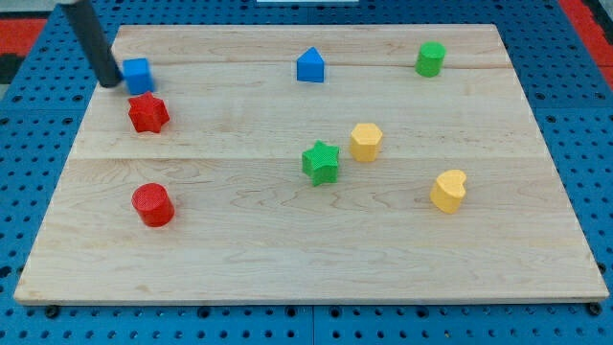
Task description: Place blue cube towards the right of the yellow hexagon
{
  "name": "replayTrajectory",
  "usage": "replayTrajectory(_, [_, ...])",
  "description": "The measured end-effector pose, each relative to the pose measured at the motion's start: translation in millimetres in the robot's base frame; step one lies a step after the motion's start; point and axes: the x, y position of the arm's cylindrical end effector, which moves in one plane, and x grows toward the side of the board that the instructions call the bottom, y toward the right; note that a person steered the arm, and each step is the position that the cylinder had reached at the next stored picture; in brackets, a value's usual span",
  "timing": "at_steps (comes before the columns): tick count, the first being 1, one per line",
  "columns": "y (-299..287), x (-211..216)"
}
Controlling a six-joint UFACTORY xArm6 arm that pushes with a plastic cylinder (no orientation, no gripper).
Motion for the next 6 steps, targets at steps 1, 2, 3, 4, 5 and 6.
replayTrajectory(1, [52, 22])
replayTrajectory(2, [-14, 12])
replayTrajectory(3, [-70, -4])
replayTrajectory(4, [-5, -3])
replayTrajectory(5, [28, -18])
replayTrajectory(6, [21, -34])
